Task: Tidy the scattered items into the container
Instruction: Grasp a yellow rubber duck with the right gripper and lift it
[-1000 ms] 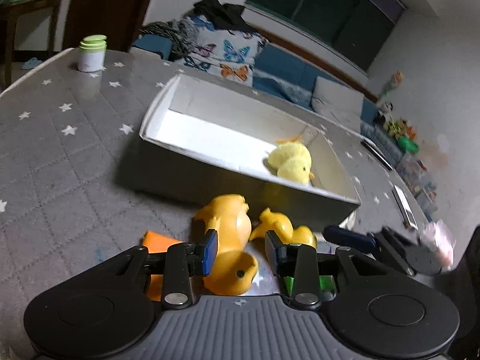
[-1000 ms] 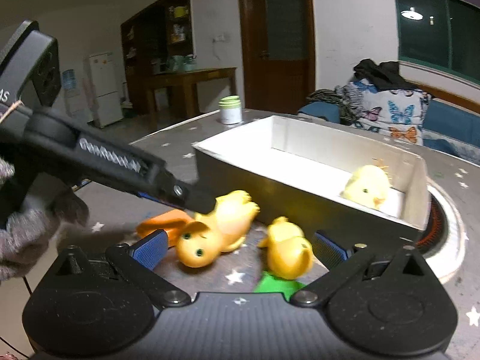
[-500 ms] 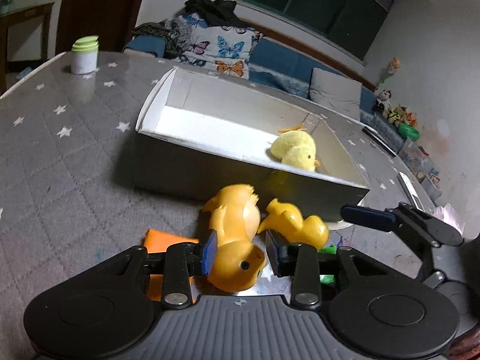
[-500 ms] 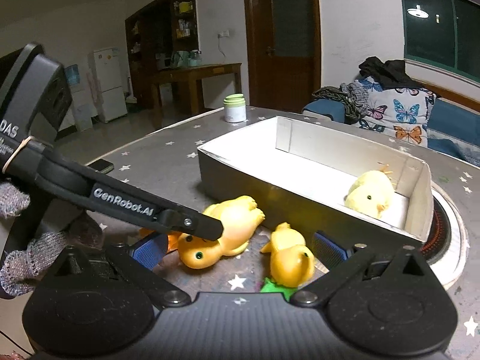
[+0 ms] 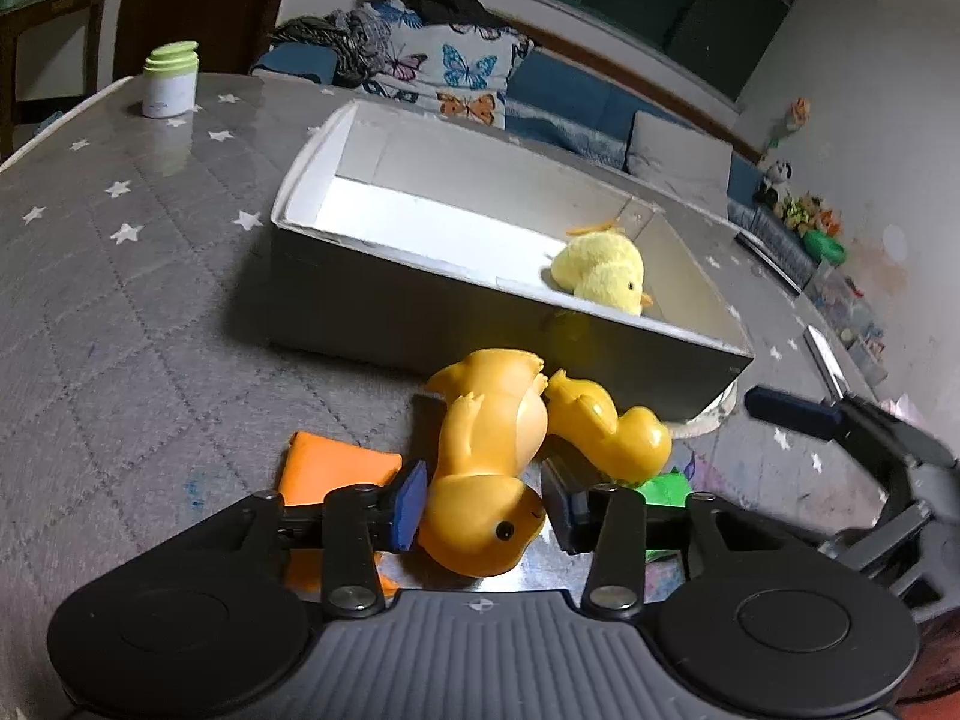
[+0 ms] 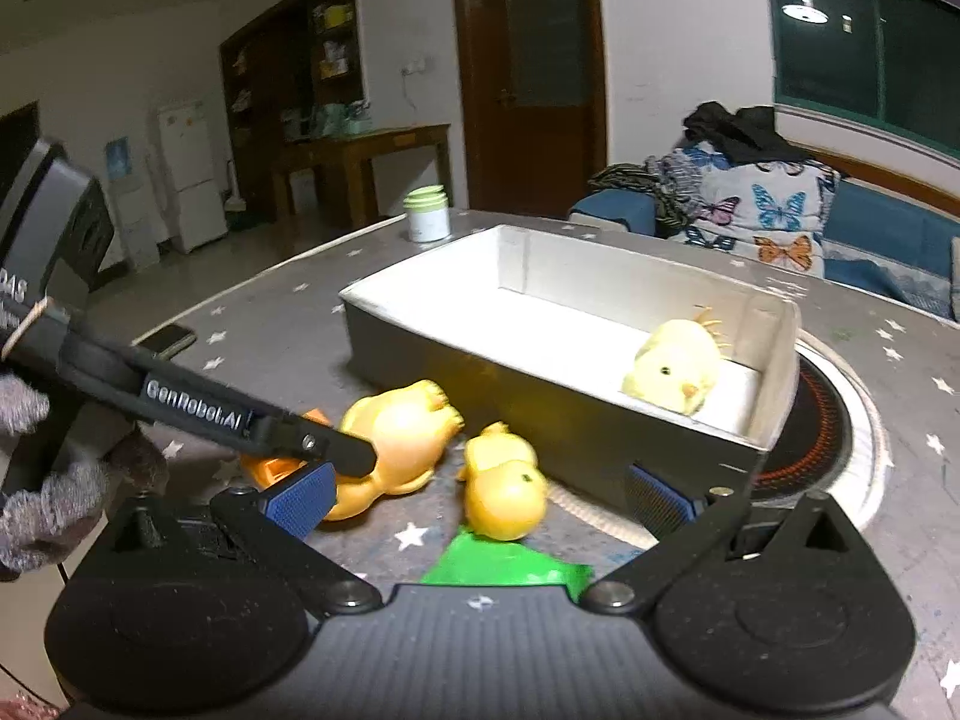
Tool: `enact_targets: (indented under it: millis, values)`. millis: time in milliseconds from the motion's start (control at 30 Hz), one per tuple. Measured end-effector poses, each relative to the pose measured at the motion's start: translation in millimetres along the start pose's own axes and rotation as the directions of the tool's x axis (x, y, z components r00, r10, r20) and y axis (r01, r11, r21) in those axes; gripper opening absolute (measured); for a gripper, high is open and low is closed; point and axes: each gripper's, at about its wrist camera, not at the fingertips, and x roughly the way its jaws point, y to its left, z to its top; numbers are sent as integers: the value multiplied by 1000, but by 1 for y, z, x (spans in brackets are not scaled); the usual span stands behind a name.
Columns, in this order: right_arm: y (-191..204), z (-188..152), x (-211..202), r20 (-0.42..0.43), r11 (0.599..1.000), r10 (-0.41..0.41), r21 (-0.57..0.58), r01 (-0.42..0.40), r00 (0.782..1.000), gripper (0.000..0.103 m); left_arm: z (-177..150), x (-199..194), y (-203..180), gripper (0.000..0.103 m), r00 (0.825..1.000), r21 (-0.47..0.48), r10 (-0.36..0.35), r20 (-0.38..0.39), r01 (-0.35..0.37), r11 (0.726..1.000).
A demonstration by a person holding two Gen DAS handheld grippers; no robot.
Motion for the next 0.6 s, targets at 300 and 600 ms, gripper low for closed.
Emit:
enact_targets:
  millis: [300,600]
  values:
    - [-13,11,2,33,995,38,87,-40,999,103,-8,0,-4,49,1000,29,-9,-22,10,1000]
    - [-1,22,35,-6,967,198,166,-195,980,100,-23,-13,-5,49,1000,77,-13,-3,13,997]
